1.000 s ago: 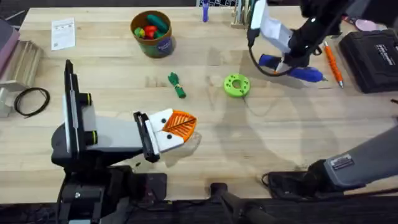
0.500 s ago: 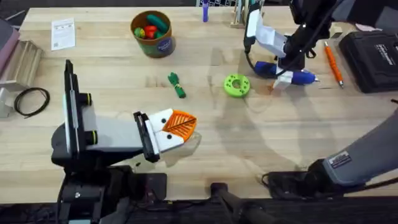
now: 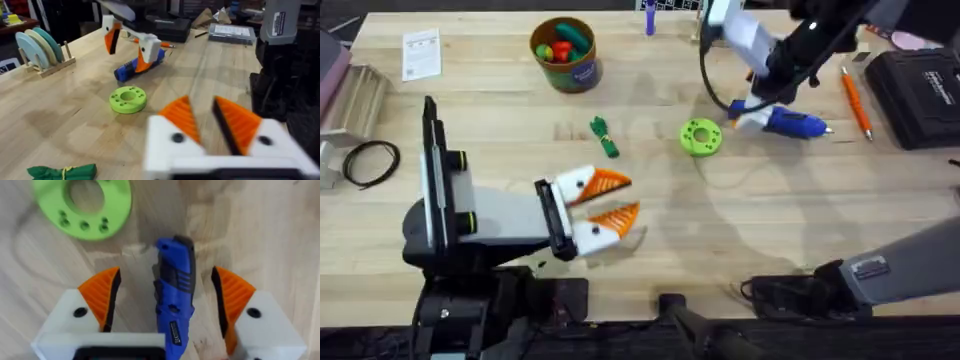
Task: Pick up the gripper from the table and insert it into the empty holder that is missing its gripper. Then pick up a screw, insert it into the mounting hole, and use the screwdriver to tighten it. Finally, clean up the table by picking up the vegetable and placing it into the bucket.
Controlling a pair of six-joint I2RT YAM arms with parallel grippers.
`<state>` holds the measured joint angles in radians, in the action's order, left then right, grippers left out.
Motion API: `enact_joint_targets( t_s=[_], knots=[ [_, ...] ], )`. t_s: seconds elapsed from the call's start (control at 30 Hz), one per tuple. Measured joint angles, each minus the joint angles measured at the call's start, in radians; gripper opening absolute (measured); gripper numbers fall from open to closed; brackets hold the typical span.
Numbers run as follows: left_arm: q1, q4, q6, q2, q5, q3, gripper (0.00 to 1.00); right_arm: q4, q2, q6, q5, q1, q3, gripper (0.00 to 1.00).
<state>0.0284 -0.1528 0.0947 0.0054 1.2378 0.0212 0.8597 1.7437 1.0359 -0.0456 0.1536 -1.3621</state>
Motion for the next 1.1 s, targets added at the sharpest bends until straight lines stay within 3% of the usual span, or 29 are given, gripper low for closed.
enact_joint_targets(
  t_s=[0.13, 0.17, 0.43, 0.53, 0.67, 0.77, 0.93, 1.1],
  knots=[
    [0.0, 0.0, -0.002, 0.0, 0.0, 0.0, 0.937, 0.0, -0.081, -0.172, -0.061, 0.024, -0.027, 0.989],
    [0.0, 0.0, -0.003, 0.0, 0.0, 0.0, 0.971, 0.0, -0.097, -0.214, -0.071, 0.028, -0.033, 0.989],
    [0.0, 0.058, -0.01, 0.0, -0.032, -0.009, 0.987, 0.031, -0.241, -0.63, -0.113, 0.06, -0.051, 0.99],
    [0.0, 0.082, -0.078, 0.0, -0.074, -0.01, 0.987, 0.086, -0.287, -0.737, -0.118, 0.061, -0.051, 0.989],
    [0.003, 0.082, -0.203, 0.0, -0.18, -0.01, 0.987, 0.182, -0.356, -0.812, -0.121, 0.061, -0.051, 0.989],
    [0.011, 0.082, -0.242, 0.0, -0.258, -0.01, 0.987, 0.206, -0.419, -0.846, -0.121, 0.061, -0.051, 0.989],
    [0.023, 0.079, -0.251, 0.024, -0.35, 0.034, 0.987, 0.211, -0.535, -0.886, -0.121, 0.061, -0.047, 0.989],
    [0.023, 0.08, -0.22, 0.171, -0.394, 0.153, 0.985, 0.19, -0.649, -0.93, -0.128, 0.056, 0.04, 0.99]
  ],
)
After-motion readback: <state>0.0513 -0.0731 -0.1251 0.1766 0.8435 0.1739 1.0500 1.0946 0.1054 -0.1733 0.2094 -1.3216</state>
